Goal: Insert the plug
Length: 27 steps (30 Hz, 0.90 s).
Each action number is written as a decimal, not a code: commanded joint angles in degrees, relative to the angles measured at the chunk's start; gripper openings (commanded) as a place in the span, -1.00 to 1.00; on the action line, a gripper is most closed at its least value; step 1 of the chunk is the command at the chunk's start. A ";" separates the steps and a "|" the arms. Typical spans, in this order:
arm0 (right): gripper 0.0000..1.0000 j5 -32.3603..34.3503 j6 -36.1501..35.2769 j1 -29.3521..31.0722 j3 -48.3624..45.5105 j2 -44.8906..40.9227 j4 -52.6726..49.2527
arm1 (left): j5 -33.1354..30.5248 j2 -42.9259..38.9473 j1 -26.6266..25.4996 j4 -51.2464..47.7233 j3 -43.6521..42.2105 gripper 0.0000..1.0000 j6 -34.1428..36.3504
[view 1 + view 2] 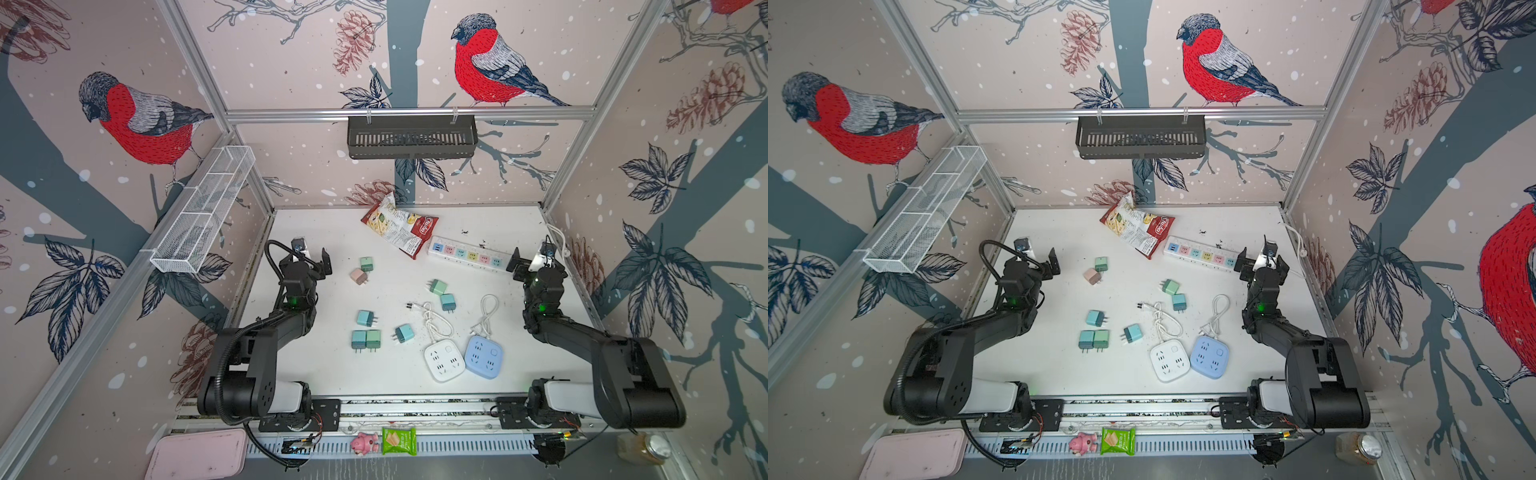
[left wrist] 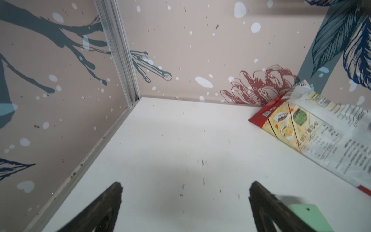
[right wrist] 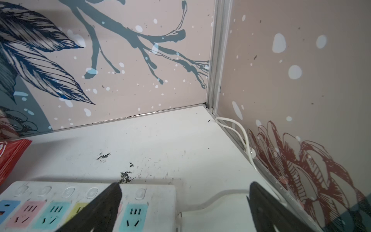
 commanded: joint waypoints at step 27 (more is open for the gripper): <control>0.99 -19.55 32.58 -1.59 -3.23 -24.81 -34.70 | 17.11 -9.85 -0.06 -38.22 17.54 0.96 -30.07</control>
